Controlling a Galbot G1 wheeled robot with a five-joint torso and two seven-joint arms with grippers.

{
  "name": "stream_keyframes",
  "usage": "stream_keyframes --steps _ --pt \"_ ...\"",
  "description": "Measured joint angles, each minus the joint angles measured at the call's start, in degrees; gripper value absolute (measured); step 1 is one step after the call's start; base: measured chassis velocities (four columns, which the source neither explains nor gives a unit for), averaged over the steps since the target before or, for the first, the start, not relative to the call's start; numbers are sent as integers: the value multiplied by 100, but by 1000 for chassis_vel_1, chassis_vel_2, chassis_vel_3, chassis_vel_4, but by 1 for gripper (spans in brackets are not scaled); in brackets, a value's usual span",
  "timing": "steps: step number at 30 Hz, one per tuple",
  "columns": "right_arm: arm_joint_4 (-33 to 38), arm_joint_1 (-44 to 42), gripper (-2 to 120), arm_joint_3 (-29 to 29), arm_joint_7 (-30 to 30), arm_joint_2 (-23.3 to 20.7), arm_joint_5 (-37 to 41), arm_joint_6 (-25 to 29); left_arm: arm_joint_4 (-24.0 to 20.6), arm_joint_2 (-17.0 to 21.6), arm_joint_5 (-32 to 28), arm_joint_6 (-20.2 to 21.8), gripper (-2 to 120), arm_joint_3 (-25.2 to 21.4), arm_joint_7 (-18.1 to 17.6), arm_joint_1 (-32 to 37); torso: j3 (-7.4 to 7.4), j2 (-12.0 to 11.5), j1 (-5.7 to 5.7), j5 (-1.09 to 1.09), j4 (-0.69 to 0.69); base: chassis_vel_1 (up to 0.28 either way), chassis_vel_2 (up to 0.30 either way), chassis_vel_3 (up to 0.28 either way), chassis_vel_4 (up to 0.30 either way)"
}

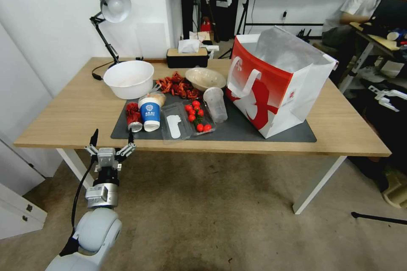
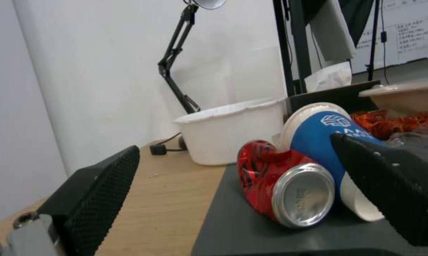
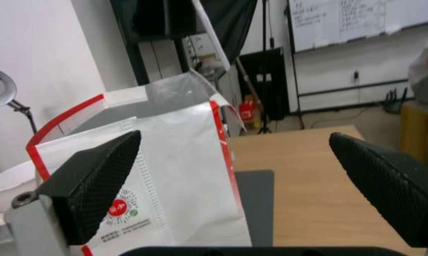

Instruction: Pick up the food delivery bag from the floor and place it on the table.

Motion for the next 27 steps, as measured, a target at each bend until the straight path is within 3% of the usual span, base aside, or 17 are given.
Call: stream_keyframes --steps 4,8,14,27 --pt "82 -88 100 -66 -3 143 -374 330 -33 -16 -32 8 100 -35 0 37 0 0 0 2 1 0 0 0 0" --pt "262 -251 100 -224 63 428 -845 986 -151 -35 -62 46 100 -53 0 106 0 0 0 1 1 0 0 0 0" --pt "533 -372 100 -382 234 798 -1276 1222 -287 -118 -23 119 100 -47 4 137 0 0 0 1 1 0 0 0 0" --pt "1782 -981 100 -851 662 2222 -2962 1527 -475 -298 381 64 100 3 46 348 0 0 0 0 0 0 0 0 0"
